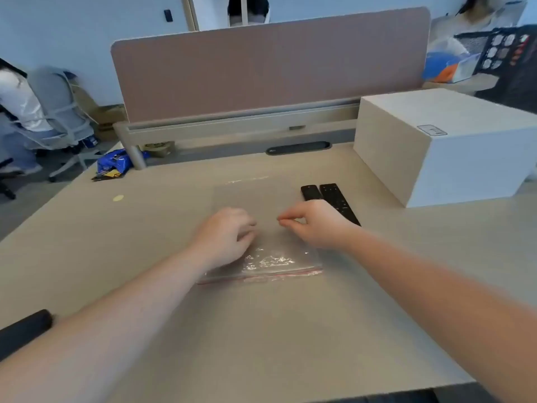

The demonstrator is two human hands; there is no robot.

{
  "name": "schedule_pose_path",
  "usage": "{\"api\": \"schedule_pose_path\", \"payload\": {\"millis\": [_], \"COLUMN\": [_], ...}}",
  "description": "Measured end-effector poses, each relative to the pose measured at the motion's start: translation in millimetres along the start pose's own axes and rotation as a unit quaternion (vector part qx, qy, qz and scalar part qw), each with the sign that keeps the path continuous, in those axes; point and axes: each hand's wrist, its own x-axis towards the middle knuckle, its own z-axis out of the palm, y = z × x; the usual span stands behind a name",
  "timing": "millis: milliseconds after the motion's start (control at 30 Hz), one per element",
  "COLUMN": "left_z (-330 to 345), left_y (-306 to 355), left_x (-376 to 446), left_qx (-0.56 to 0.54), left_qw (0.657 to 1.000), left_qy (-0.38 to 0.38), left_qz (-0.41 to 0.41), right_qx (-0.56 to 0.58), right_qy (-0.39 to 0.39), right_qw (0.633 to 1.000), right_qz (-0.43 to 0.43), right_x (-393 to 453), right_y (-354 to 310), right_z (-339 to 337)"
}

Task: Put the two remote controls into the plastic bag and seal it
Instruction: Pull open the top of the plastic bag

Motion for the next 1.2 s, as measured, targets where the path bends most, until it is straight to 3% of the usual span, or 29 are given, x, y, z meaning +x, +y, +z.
{"api": "schedule_pose_path", "payload": {"millis": [100, 200, 300, 600, 867, 1100, 1200], "left_z": [-7.8, -13.4, -12.2, -8.8, -2.9, 0.3, 1.2], "left_y": [4.6, 13.2, 14.5, 23.4, 38.2, 39.7, 41.9], "left_x": [-14.6, -25.8, -33.0, -38.1, -34.4, -28.8, -28.9], "left_qx": [-0.020, 0.017, 0.048, 0.108, -0.024, -0.184, -0.250], "left_qw": [0.999, 0.992, 0.985, 0.975, 0.997, 0.972, 0.956], "left_qy": [-0.034, -0.128, -0.166, -0.169, -0.060, -0.008, -0.020], "left_qz": [0.006, 0.004, 0.025, 0.097, -0.045, -0.145, -0.152], "right_qx": [-0.014, -0.026, -0.049, -0.039, 0.078, 0.196, 0.316], "right_qy": [-0.010, -0.022, -0.034, -0.029, 0.050, -0.022, -0.056], "right_qw": [1.000, 0.999, 0.998, 0.999, 0.995, 0.965, 0.921], "right_qz": [-0.002, -0.001, -0.008, -0.004, 0.048, 0.170, 0.221], "right_x": [-10.9, -14.7, -14.5, -26.3, -48.9, -56.6, -58.2], "right_y": [-7.1, -12.4, -12.9, -16.9, -28.2, -26.2, -30.9], "right_z": [3.6, 7.6, 12.5, 10.7, 5.1, 18.0, 24.3]}}
